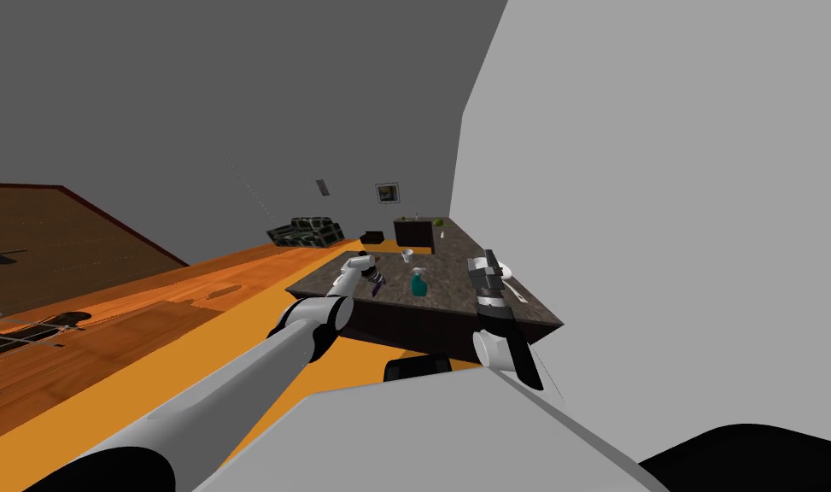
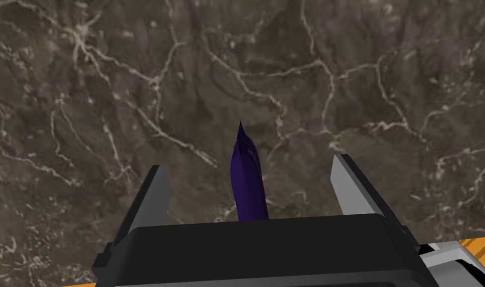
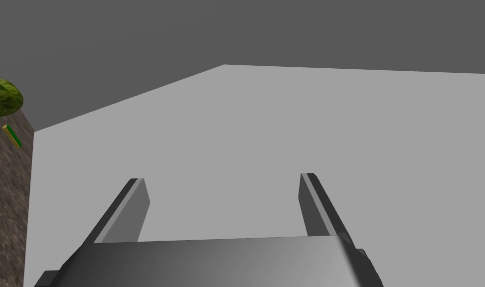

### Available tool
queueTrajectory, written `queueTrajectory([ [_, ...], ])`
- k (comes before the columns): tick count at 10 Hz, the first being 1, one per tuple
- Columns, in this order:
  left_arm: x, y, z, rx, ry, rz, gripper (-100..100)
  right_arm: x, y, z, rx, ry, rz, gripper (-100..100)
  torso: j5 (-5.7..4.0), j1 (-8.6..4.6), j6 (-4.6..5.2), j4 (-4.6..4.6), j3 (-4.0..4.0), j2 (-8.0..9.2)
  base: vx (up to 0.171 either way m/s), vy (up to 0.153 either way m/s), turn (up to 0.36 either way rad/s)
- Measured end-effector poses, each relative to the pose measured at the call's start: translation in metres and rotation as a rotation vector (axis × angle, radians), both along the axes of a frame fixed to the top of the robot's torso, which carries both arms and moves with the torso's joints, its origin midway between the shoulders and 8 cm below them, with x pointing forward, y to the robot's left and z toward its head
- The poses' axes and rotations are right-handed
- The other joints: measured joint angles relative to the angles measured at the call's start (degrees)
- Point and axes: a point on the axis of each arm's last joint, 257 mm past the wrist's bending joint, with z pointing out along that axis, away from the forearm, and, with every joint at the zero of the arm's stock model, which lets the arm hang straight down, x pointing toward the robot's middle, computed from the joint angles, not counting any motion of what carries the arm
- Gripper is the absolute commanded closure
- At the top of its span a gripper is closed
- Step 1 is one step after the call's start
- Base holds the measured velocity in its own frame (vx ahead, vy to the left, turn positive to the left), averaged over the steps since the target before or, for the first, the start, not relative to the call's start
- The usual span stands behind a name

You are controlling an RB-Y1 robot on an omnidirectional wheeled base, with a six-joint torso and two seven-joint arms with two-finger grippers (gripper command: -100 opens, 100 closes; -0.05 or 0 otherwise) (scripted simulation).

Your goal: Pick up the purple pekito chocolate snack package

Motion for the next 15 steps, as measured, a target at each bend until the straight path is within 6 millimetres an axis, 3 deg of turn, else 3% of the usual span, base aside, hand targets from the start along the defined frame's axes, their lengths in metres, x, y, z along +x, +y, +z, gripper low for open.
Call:
queueTrajectory([
  [7,-0.033,-0.004,-0.003,0.002,0.178,0.089,-100,0.000,0.000,0.000,0.000,0.000,0.000,0,-0.01,-0.03,0.00,0.02,0.05,0.09,0.006,0.002,0.010],
  [8,-0.034,-0.004,-0.003,0.002,0.181,0.091,0,0.000,0.000,0.000,0.000,0.000,0.000,0,-0.01,-0.03,0.00,0.02,0.05,0.09,0.000,0.000,0.000],
  [9,-0.034,-0.004,-0.003,0.002,0.180,0.090,-100,0.000,0.000,0.000,0.000,0.000,0.000,0,-0.01,-0.03,0.00,0.02,0.05,0.09,0.041,0.054,-0.149],
  [11,-0.056,0.041,-0.022,0.029,0.240,0.096,-100,0.000,0.000,0.000,0.000,0.000,0.000,0,0.06,0.24,0.00,-0.02,-0.04,-0.07,0.035,0.046,-0.132],
  [12,-0.060,0.054,-0.028,0.040,0.239,0.078,-100,0.000,0.000,0.000,0.000,0.000,0.000,0,0.05,0.16,-0.04,-0.03,-0.03,-0.02,0.012,0.016,-0.045],
  [15,-0.065,0.043,-0.033,-0.009,0.242,-0.002,-100,0.000,0.000,0.000,0.000,0.000,0.000,0,0.04,0.20,-0.05,-0.07,-0.09,-0.11,0.019,0.025,-0.071],
])
